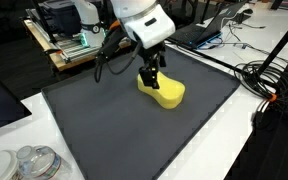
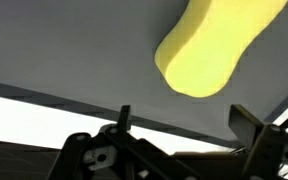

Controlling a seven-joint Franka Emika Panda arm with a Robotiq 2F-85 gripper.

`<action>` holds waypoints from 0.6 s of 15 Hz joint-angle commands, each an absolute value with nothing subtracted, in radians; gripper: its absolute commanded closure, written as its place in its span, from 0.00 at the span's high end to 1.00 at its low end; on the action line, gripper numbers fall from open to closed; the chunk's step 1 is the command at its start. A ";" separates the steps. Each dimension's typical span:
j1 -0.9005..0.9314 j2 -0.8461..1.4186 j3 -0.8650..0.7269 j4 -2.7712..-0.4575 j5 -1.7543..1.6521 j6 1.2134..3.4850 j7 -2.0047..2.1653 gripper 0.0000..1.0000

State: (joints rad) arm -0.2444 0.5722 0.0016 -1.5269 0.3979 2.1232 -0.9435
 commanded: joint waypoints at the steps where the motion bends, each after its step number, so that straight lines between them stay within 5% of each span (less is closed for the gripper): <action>1: -0.219 0.639 0.006 -1.391 0.238 2.058 -0.959 1.00; 9: -0.151 0.700 0.036 -1.271 -0.010 2.038 -1.082 1.00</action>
